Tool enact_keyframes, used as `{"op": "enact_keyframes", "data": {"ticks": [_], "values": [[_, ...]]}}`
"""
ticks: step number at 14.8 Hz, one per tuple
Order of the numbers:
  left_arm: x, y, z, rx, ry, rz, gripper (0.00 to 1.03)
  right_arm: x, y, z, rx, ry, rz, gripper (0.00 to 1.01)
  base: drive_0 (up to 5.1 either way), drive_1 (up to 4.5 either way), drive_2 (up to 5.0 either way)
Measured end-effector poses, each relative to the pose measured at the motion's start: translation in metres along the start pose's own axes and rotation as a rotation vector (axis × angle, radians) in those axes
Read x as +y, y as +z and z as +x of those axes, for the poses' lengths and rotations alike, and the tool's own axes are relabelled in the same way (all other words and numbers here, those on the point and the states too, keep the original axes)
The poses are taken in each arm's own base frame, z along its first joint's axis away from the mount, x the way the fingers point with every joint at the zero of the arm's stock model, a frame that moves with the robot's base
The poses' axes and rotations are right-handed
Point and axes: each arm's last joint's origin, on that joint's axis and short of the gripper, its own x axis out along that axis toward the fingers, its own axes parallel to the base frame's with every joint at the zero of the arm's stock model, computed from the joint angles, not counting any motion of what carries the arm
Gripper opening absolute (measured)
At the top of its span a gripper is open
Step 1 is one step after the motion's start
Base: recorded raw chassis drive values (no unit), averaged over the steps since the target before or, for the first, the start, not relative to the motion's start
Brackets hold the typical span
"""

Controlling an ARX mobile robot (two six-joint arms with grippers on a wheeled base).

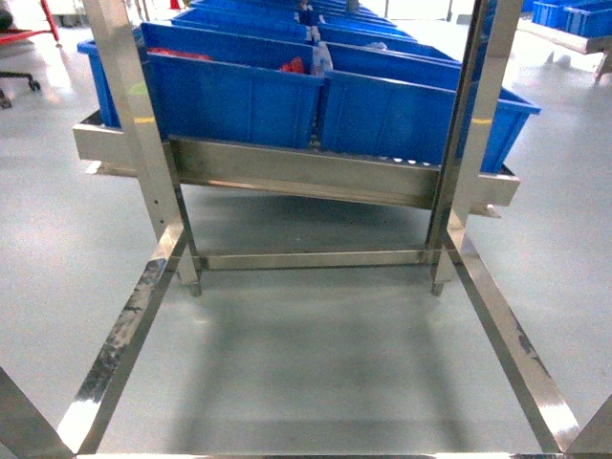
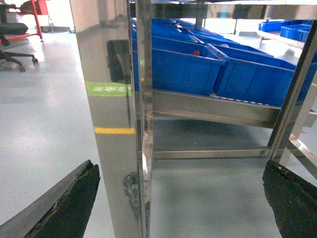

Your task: Pick capacitor and pack into box

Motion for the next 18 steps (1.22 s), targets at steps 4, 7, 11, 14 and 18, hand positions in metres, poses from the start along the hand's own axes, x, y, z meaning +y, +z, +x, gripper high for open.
{"op": "enact_keyframes", "data": {"ticks": [4,7,11,14,18], "values": [[0.0000,-0.0002,0.0000,0.002,0.001,0.000,0.98,0.0000,-0.0001,0.0000,0.001,0.000,0.000,0.98,0.0,0.00,0.0],[-0.0001,0.0000,0.0000,0.000,-0.002,0.001,0.98,0.0000,0.0000,0.0000,0.000,0.000,0.000,0.98,0.0,0.00,0.0],[0.0000,0.0000,0.0000,0.000,0.000,0.007,0.98,0.0000,0.0000,0.0000,0.000,0.001,-0.001,0.98,0.0,0.00,0.0],[0.0000,0.0000,0.0000,0.000,-0.001,0.010,0.98,0.0000,0.0000,0.0000,0.000,0.000,-0.002,0.98,0.0,0.00,0.0],[0.0000,0.0001,0.0000,-0.001,0.000,0.010,0.98,0.0000,0.0001,0.0000,-0.001,0.000,-0.002,0.98,0.0,0.00,0.0]]}}
